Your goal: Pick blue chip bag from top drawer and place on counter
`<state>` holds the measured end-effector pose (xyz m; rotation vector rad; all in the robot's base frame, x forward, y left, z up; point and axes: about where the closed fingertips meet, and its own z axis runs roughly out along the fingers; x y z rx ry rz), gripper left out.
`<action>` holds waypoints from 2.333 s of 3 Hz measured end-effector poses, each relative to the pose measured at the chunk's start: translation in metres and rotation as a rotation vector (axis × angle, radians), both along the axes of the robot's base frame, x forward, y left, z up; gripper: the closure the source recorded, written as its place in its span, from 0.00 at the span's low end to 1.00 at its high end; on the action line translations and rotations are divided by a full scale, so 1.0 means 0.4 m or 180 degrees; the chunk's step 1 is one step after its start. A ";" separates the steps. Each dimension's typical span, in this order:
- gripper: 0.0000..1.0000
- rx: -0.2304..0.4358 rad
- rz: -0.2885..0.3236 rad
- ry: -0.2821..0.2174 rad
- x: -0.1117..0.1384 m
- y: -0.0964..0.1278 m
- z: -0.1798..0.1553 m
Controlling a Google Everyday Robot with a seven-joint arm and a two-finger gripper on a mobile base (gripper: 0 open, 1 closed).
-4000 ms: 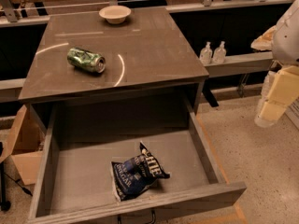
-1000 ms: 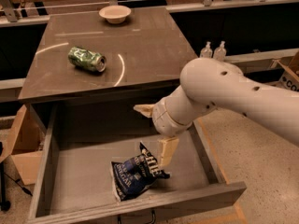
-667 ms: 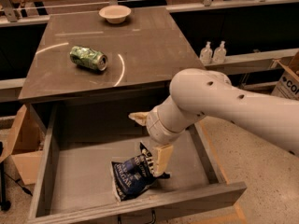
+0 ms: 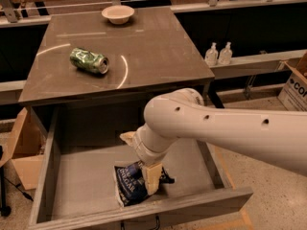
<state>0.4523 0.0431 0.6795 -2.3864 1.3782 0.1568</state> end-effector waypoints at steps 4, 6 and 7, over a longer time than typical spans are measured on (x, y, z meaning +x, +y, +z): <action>0.87 0.0016 -0.0101 0.0278 -0.015 -0.104 -0.074; 1.00 0.0799 -0.0877 0.0390 0.062 -0.312 0.204; 1.00 0.1346 -0.1287 0.0552 0.144 -0.358 0.344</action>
Offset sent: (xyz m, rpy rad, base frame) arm -0.0093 0.0004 -0.0670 -0.1137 -0.0057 0.0381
